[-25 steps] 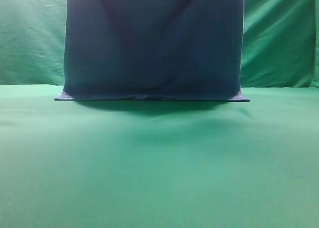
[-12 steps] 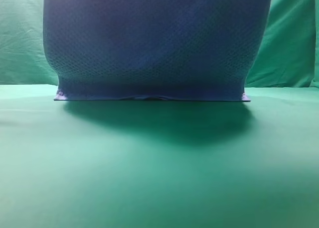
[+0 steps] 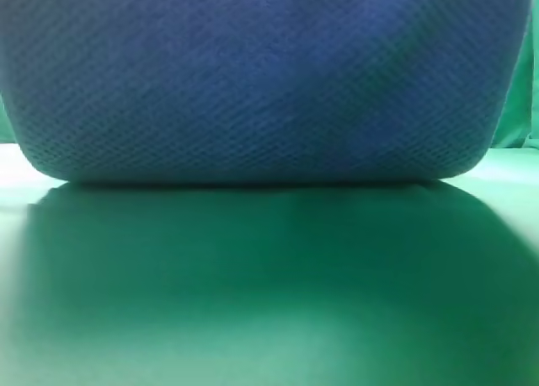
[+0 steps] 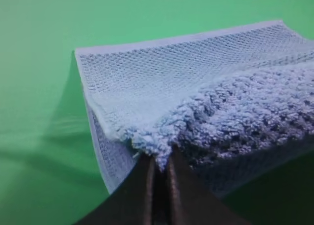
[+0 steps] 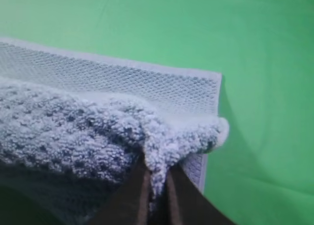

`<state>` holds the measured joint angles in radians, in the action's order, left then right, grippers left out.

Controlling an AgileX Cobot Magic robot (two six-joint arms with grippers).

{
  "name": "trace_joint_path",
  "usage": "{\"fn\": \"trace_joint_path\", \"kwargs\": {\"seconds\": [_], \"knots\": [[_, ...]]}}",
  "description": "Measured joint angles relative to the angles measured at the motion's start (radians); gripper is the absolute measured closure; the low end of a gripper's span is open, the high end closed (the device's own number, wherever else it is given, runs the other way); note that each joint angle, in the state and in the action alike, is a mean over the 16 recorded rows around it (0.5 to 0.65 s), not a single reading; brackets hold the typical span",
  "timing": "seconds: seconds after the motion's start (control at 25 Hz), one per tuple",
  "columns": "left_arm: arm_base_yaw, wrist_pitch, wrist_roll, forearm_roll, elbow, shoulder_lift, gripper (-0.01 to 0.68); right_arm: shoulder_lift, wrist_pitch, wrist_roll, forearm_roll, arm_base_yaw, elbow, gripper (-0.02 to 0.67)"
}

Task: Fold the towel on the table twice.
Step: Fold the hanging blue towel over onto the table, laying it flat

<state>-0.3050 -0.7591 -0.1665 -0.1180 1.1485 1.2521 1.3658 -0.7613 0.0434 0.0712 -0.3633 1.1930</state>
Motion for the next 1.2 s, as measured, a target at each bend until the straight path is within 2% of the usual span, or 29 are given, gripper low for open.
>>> {"fn": "trace_joint_path", "kwargs": {"seconds": [0.32, 0.6, 0.92, 1.2], "knots": [[-0.001, 0.031, 0.023, -0.090, -0.326, -0.248, 0.673, -0.175, -0.012, -0.083, 0.006, -0.109, -0.232, 0.649], [-0.001, 0.006, 0.041, -0.174, -0.508, -0.409, 0.673, -0.271, -0.051, -0.201, -0.026, -0.188, -0.368, 0.649], [-0.001, 0.004, 0.052, -0.235, -0.580, -0.462, 0.673, -0.298, -0.061, -0.293, -0.048, -0.204, -0.442, 0.649], [-0.001, 0.079, 0.054, -0.218, -0.546, -0.323, 0.673, -0.215, -0.018, -0.329, -0.099, -0.204, -0.441, 0.649]]}}
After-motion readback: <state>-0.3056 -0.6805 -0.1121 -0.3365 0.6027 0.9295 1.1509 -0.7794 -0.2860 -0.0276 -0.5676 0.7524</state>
